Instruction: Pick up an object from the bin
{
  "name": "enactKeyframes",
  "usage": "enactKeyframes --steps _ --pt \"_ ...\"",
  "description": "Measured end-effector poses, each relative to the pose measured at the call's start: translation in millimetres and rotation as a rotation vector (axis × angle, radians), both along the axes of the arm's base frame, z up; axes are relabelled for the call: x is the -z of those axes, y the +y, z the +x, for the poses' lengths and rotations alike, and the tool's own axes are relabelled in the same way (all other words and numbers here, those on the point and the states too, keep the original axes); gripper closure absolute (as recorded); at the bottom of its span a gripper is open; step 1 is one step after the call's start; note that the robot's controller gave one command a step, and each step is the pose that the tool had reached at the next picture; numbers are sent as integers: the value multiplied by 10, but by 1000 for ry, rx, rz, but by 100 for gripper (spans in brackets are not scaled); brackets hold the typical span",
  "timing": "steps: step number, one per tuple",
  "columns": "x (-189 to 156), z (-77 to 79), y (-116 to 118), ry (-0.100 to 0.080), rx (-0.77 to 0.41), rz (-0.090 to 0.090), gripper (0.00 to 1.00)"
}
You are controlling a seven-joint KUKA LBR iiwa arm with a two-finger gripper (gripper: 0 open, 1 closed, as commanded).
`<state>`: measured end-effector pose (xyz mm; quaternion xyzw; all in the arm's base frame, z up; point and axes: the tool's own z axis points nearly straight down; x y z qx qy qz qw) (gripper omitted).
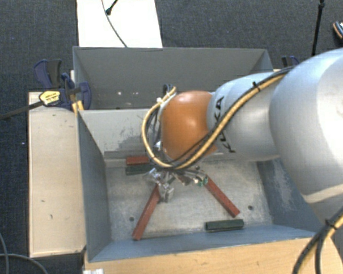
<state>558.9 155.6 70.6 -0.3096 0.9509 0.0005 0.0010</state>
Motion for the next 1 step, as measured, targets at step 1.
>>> enactKeyframes --steps 1 --pt "-1709 -24 70 -9 8 2 100"
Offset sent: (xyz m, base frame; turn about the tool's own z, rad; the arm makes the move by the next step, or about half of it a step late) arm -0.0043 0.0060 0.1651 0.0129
